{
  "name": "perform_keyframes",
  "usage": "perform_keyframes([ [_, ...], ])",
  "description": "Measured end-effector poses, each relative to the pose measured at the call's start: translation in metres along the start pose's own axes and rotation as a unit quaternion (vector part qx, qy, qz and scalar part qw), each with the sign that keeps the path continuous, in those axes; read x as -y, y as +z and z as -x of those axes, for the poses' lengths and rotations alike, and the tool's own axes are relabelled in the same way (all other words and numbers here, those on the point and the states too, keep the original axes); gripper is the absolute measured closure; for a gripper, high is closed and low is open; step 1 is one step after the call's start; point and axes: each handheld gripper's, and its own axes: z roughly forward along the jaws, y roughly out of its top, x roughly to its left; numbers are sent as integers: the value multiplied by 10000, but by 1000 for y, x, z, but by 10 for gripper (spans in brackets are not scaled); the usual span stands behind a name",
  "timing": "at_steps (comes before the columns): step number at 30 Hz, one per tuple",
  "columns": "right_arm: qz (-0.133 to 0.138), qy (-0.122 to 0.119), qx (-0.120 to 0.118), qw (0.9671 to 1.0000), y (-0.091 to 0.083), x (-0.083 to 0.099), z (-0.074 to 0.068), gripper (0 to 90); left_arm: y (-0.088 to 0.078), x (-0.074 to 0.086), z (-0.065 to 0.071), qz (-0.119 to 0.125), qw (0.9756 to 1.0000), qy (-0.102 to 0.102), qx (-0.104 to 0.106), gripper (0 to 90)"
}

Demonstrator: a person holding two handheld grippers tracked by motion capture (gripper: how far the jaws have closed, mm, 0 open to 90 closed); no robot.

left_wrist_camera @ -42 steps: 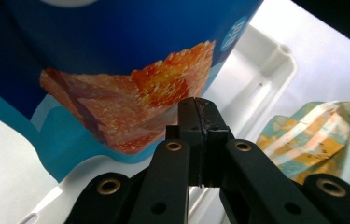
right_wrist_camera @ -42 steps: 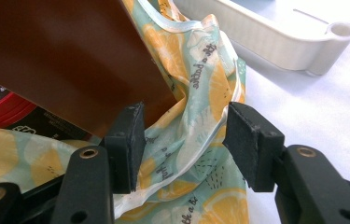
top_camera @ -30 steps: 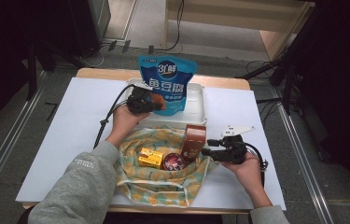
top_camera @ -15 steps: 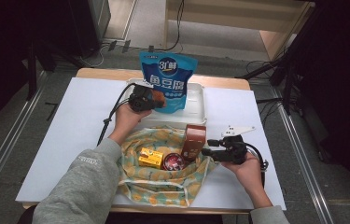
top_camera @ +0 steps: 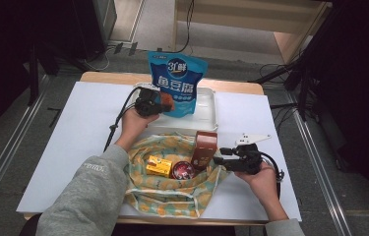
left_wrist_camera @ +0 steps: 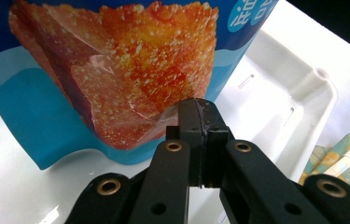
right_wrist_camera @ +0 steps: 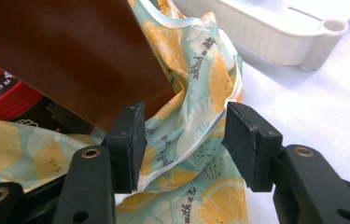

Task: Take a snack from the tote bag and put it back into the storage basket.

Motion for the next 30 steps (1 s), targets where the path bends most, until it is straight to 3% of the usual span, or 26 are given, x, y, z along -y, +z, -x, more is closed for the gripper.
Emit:
perform_keyframes([
  [5,1,34,14,10000,-1,1,-1,494,1,1,-2,27,10000,-42,40,895],
  [14,0,14,-6,10000,-1,1,-2,494,-3,3,-2,-146,9996,-126,189,830],
  [18,3,5,-18,10000,-1,1,-2,494,-7,2,4,-353,9989,23,314,785],
  [30,9,-36,-108,9999,-1,0,-4,492,-29,-2,15,-648,9960,88,613,623],
])
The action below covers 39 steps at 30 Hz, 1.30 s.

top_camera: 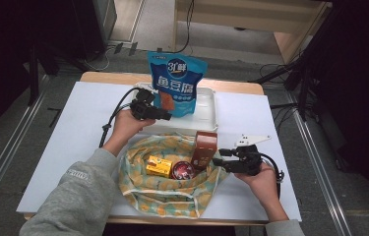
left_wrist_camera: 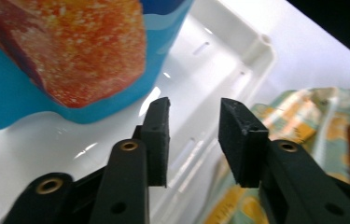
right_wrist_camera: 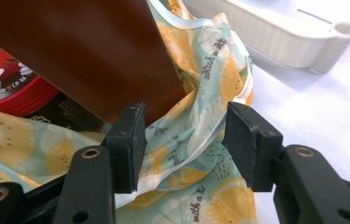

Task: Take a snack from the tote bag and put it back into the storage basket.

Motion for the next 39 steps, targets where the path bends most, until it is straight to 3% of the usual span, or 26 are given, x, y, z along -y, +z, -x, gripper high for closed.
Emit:
perform_keyframes([
  [6,45,-21,-50,10000,-2,0,0,490,-13,4,7,76,9999,18,147,562],
  [9,56,-24,-81,9999,-4,0,-1,488,-19,9,11,-9,9999,62,95,525],
  [14,109,-55,-122,9999,-6,-1,-1,484,-32,20,15,-7,10000,9,92,505],
  [16,122,-78,-118,9998,-6,-1,-1,483,-38,23,16,25,9998,-45,188,504],
  [26,162,-159,-235,9995,-10,-4,-6,476,-54,36,27,73,9997,122,208,474],
  [30,179,-190,-252,9993,-12,-5,-8,475,-57,42,31,22,9996,263,66,471],
  [39,258,-308,-358,9986,-17,-8,-15,466,-69,53,36,99,9995,284,117,457],
])
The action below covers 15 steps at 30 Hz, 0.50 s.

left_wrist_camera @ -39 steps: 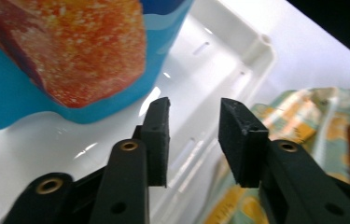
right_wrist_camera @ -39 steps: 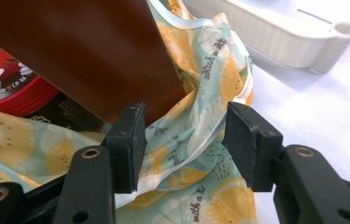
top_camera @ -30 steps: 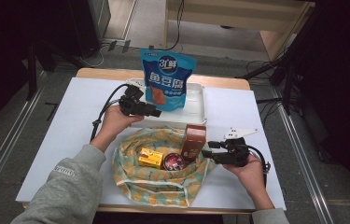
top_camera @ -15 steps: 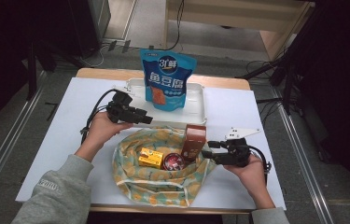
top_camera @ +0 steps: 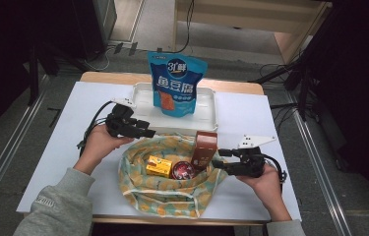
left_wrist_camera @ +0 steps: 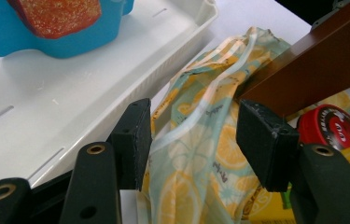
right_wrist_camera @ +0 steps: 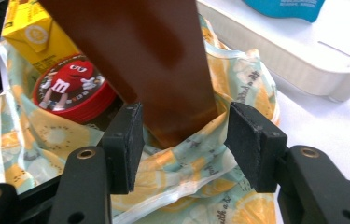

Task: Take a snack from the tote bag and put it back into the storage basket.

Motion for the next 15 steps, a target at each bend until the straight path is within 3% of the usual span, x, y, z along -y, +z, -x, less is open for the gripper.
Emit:
perform_keyframes([
  [10,-8,-137,-131,9998,0,-2,-9,438,-13,4,8,96,9999,63,69,441],
  [15,-3,-242,-249,9994,-1,-8,-14,373,-17,4,11,112,9998,116,114,432],
])
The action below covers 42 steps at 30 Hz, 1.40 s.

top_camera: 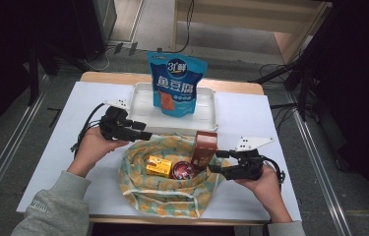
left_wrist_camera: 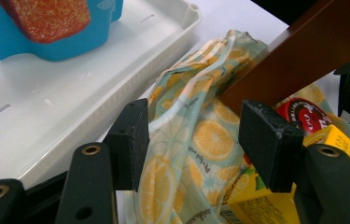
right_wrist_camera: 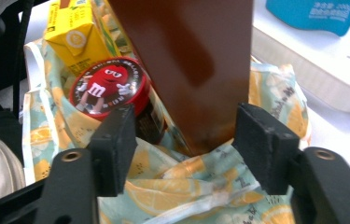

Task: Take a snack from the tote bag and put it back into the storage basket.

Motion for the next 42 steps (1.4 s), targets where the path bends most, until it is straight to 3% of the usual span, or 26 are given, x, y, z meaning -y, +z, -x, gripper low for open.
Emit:
perform_keyframes([
  [16,-192,-215,-148,9995,-1,-31,-1,242,-12,4,0,119,9999,-17,74,411],
  [20,-198,-296,-95,9993,-3,-41,-2,212,-15,4,0,150,9999,-13,70,410],
  [32,-263,-482,-55,9985,5,-62,-11,186,-19,-1,3,171,9998,-89,99,408],
  [36,-261,-498,-107,9984,6,-66,-13,182,-20,-1,5,121,9999,-27,115,405],
  [42,-243,-583,-153,9979,8,-74,-14,185,-24,-2,3,267,9996,-62,90,404],
])
